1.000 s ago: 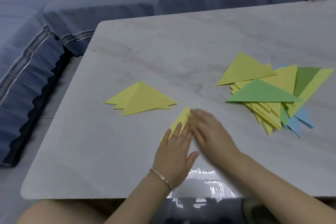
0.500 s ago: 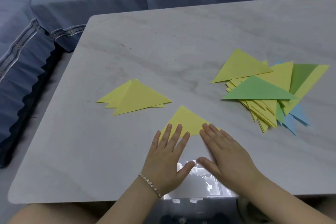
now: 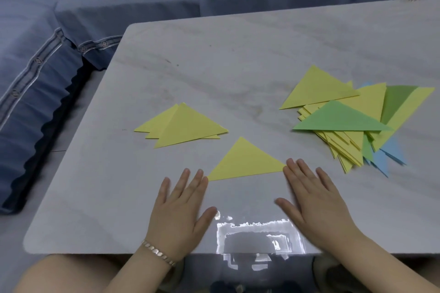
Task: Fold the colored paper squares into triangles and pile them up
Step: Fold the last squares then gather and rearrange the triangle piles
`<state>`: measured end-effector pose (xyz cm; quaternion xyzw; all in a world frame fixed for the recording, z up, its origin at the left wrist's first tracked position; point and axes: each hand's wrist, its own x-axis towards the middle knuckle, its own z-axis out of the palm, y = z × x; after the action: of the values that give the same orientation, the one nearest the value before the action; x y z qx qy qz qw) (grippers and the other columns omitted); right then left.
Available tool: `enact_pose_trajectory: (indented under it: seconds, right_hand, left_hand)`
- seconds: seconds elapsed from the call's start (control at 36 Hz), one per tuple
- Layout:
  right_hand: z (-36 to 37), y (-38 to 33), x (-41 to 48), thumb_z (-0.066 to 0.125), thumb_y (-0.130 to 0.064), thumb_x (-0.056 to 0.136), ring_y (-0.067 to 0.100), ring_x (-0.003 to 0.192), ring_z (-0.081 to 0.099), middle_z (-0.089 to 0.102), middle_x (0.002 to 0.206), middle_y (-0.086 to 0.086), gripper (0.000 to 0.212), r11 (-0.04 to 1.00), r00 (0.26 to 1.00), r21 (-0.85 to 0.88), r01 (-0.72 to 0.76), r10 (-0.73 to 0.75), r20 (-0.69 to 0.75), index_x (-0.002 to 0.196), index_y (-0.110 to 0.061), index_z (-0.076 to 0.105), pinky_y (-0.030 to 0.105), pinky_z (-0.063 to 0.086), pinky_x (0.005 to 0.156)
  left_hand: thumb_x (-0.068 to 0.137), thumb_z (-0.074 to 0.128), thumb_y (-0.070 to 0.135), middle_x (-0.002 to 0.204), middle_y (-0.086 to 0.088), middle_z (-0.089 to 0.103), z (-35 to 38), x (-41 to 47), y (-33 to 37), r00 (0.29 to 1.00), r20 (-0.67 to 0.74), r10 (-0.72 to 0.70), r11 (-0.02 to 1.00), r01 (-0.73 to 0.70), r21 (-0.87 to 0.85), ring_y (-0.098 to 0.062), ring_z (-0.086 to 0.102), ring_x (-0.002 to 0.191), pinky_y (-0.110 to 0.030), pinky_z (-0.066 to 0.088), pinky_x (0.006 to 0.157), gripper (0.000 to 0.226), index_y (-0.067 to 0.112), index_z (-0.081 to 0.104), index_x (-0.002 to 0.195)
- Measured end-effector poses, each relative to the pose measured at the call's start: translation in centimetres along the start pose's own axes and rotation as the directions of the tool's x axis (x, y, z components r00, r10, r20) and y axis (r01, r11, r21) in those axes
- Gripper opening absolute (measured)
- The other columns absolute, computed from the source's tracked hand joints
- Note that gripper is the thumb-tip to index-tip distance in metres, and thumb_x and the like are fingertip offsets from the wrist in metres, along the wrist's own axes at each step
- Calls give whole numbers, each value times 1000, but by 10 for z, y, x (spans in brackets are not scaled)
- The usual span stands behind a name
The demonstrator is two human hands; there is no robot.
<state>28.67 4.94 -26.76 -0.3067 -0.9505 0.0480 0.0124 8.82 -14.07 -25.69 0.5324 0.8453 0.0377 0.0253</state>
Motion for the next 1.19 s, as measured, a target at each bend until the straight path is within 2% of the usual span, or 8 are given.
enact_pose_trajectory:
  seconds: [0.14, 0.28, 0.39, 0.53, 0.58, 0.81, 0.92, 1.19]
  right_hand:
    - [-2, -2, -3, 16, -58, 94, 19, 130, 31, 50, 136, 10, 74, 996, 997, 58, -71, 72, -8, 126, -4, 55, 36, 10, 109]
    - [-5, -2, 5, 38, -47, 85, 24, 119, 51, 59, 125, 9, 56, 982, 984, 171, -80, 105, -143, 111, -6, 65, 35, 24, 105]
    - [-25, 21, 29, 55, -28, 80, 36, 112, 55, 59, 122, 17, 39, 941, 934, 301, -153, 237, -266, 108, -4, 66, 47, 38, 98]
    - [-53, 59, 65, 69, -11, 79, 40, 129, 34, 40, 139, 24, 48, 890, 880, 343, -302, 398, -259, 123, 1, 54, 49, 28, 105]
    - [-61, 69, 77, 65, -18, 83, 36, 135, 23, 30, 145, 23, 56, 871, 877, 325, -368, 442, -190, 132, -1, 46, 45, 22, 109]
    - [-59, 83, 97, 59, -38, 86, 38, 125, 33, 41, 134, 22, 69, 857, 865, 128, -499, 501, 18, 141, -8, 30, 42, 30, 99]
    - [-58, 79, 98, 66, -35, 82, 38, 119, 39, 47, 126, 21, 70, 850, 856, 104, -516, 517, 20, 139, -9, 33, 42, 34, 93]
    - [-73, 33, 82, 66, -6, 83, 15, 91, 52, 60, 101, 0, 29, 724, 944, 670, -166, 314, -106, 112, -8, 63, 13, 29, 70]
  left_hand:
    - [80, 43, 41, 104, -5, 69, -17, 29, 18, 948, -155, -279, 939, 235, -251, -27, 64, 100, -37, 44, 87, 38, 15, 70, 74]
    - [77, 63, 47, 123, 7, 50, -28, 67, 37, 924, 90, -372, 884, 382, -269, -19, 41, 116, -29, 31, 90, 62, 26, 40, 131]
    - [75, 70, 34, 104, 5, 54, -27, 82, 45, 922, 178, -343, 855, 385, -347, -20, 43, 110, -30, 37, 88, 68, 25, 35, 133]
    - [76, 65, 20, 64, 9, 42, -35, 82, 44, 946, 130, -296, 795, 320, -515, -16, 45, 71, -27, 31, 56, 12, 21, 54, 79]
    - [74, 61, 28, 61, 0, 45, -43, 87, 34, 953, 78, -292, 785, 286, -550, -19, 41, 63, -31, 30, 54, 22, 11, 51, 65]
    - [81, 62, 12, 84, -15, 60, -69, 119, -54, 883, -20, -468, 761, 392, -516, -32, 54, 90, -33, 38, 70, 10, 5, 58, 86]
    - [80, 67, 13, 123, -16, 48, -62, 118, -68, 806, -14, -592, 715, 517, -470, -35, 40, 119, -39, 34, 97, 57, 16, 42, 131]
    - [80, 45, 30, 127, -16, 50, -33, 74, 21, 951, -295, -93, 867, -68, -493, -20, 36, 120, -19, 22, 102, 46, 18, 44, 124]
